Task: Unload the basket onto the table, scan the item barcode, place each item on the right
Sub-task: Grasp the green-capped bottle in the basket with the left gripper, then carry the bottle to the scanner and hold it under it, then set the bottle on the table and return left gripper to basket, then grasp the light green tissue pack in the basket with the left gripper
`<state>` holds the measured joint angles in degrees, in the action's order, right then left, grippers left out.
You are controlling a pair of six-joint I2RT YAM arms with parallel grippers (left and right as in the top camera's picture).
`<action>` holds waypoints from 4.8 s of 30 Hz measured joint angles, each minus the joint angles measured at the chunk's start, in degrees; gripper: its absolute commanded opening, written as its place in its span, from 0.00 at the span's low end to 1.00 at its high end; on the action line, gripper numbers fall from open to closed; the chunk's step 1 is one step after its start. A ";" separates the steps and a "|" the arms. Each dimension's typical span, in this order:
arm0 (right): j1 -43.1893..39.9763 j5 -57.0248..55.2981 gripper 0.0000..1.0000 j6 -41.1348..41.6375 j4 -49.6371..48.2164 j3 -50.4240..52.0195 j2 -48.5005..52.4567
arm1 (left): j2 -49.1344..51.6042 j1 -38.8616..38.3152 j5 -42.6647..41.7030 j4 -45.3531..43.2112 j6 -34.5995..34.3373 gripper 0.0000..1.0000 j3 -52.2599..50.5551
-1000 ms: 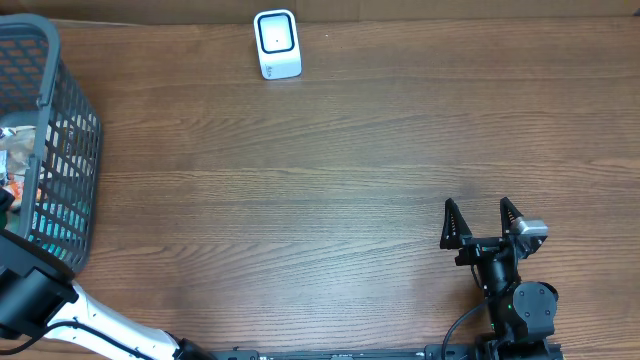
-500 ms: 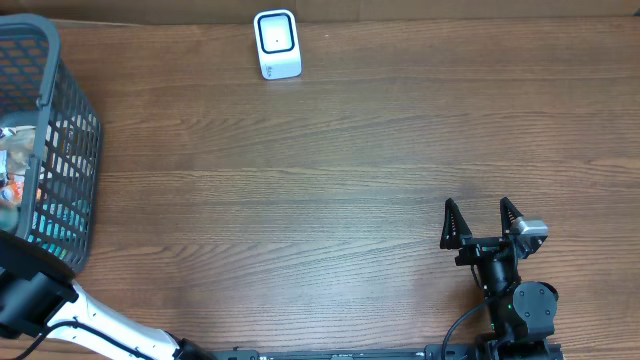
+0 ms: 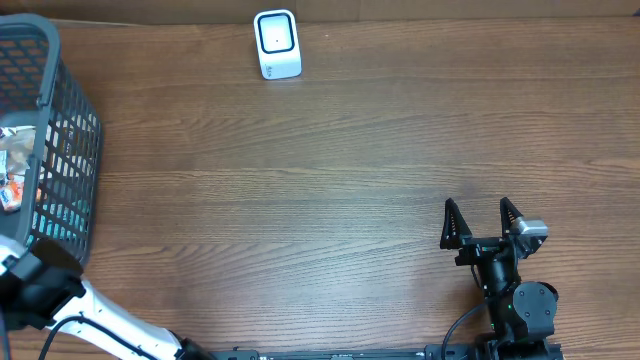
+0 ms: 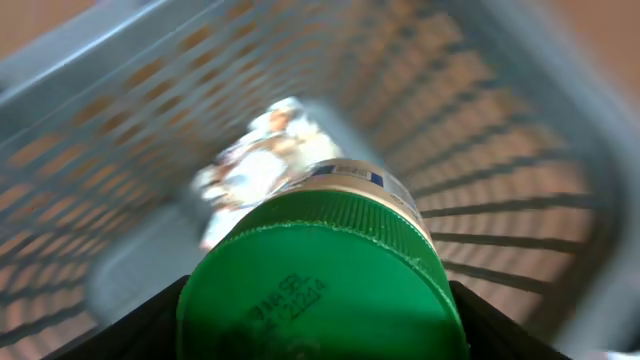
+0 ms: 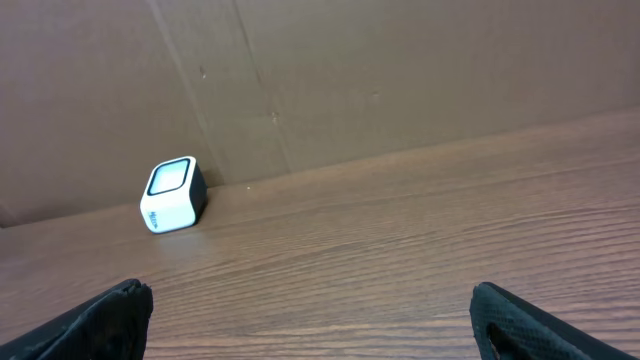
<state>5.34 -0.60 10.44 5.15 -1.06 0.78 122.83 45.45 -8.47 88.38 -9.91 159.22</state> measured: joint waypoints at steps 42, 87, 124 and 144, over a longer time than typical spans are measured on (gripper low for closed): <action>0.00 0.00 1.00 0.00 -0.02 0.00 0.00 | -6.45 -58.90 0.66 0.72 -3.50 0.39 -28.33; 0.00 0.00 1.00 0.00 -0.04 0.00 0.00 | -4.50 -65.24 11.13 -23.93 -13.73 0.94 -63.36; 0.00 0.00 1.00 -0.02 -0.02 0.00 0.00 | -19.82 -17.18 7.26 6.29 -12.26 1.00 -17.77; 0.00 0.00 1.00 -0.02 -0.02 0.00 0.00 | -15.91 2.67 6.43 -1.07 -10.91 0.94 -43.28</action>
<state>5.34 -0.60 10.41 5.13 -1.06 0.78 106.91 48.12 -2.04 87.31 -20.82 115.94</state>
